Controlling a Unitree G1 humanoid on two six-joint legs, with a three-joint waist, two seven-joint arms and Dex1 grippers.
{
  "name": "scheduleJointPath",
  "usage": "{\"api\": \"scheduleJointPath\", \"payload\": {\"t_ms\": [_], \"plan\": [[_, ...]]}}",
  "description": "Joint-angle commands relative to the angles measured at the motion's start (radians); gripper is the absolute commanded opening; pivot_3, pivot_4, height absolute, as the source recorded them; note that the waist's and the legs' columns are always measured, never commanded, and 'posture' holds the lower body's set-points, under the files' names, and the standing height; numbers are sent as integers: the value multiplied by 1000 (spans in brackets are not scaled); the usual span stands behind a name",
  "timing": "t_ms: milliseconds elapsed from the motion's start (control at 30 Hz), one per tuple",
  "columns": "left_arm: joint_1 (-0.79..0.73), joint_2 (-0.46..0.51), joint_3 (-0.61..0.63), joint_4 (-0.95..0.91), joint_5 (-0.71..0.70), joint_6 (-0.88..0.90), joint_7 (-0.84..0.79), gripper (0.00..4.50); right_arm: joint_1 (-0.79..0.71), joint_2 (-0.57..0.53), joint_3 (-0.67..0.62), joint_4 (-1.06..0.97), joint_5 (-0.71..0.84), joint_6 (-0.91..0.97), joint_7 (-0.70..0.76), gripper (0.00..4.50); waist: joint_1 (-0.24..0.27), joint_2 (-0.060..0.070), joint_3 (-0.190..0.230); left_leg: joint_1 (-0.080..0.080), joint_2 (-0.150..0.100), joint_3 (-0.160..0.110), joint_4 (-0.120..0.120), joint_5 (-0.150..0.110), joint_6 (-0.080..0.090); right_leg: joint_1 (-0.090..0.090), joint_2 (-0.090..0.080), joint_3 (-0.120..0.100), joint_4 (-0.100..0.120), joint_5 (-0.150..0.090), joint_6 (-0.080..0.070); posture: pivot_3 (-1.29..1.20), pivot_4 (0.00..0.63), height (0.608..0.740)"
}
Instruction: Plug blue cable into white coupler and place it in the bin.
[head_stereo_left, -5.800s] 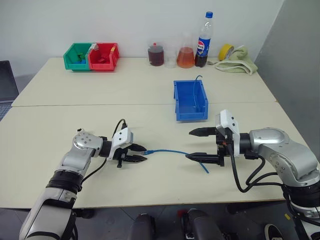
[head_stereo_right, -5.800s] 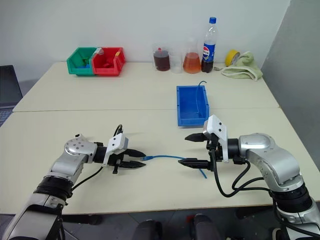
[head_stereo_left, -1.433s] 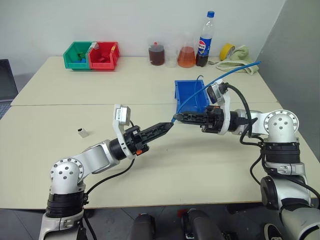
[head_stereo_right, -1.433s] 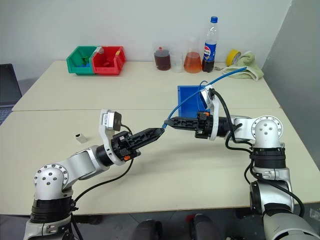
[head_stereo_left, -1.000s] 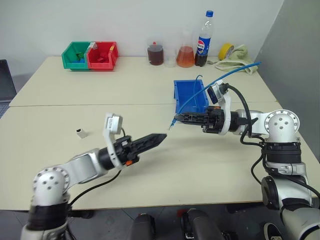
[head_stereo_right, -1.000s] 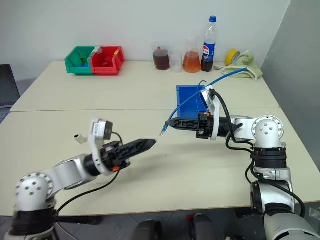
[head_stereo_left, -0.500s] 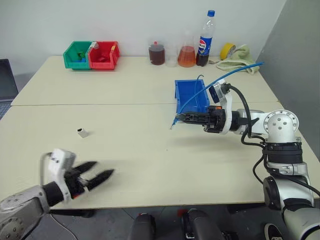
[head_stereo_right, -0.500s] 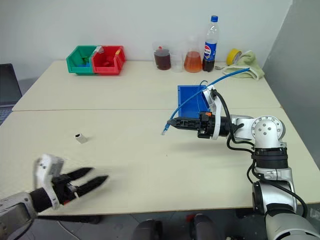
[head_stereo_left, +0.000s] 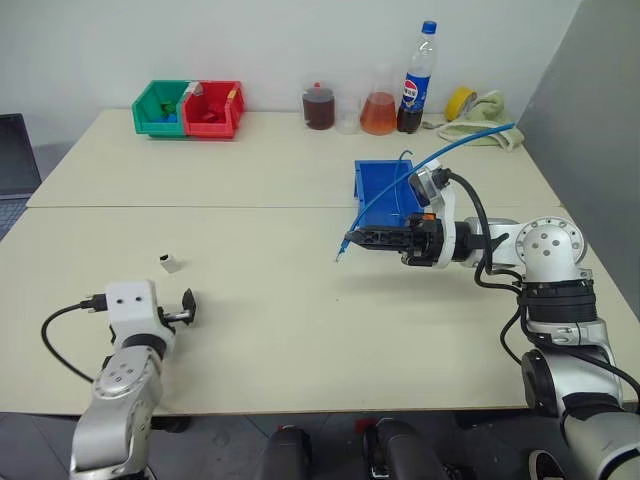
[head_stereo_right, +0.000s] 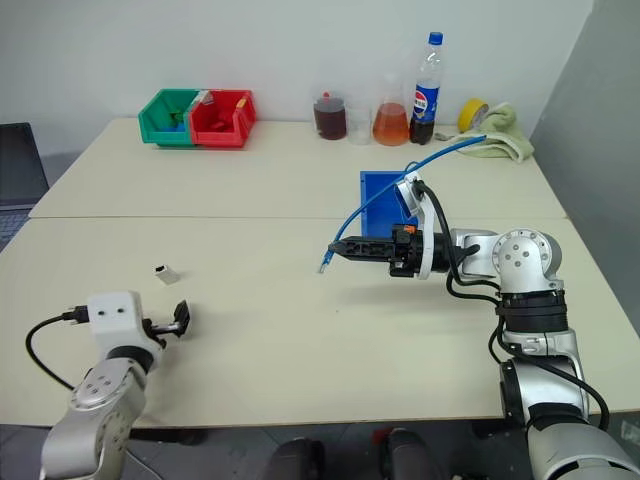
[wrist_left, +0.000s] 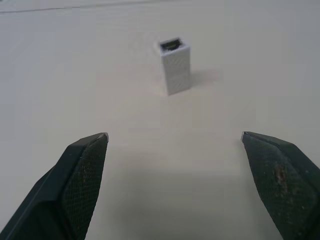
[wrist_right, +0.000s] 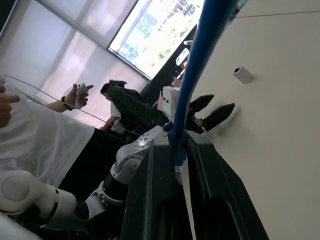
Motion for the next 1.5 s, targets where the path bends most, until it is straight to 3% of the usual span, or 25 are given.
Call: {"api": "scheduleJointPath", "payload": {"t_ms": [33,300,867,1500], "plan": [[-56,-36,-14,47,86,-44,73,4467,-30,-3,-10,-15,-7,-12,22,77,-6,0,0,0,0,0,0,0,0,0,0,0,0,0,0,0,150,740],[-174,-97,25,130,123,-13,168,4467,-32,-12,-19,-25,-23,-4,24,77,-7,0,0,0,0,0,1,0,0,0,0,0,1,0,0,0,150,740],[-400,-51,98,343,43,58,96,4467,-12,-25,-33,-73,-15,12,9,77,-7,-1,0,0,0,-1,7,0,0,1,0,0,4,1,2,0,150,740],[-433,-55,151,316,36,227,158,4467,-20,-25,-26,-64,-29,0,16,77,-10,-1,0,0,0,0,7,0,0,1,0,0,5,2,2,0,150,740]]}}
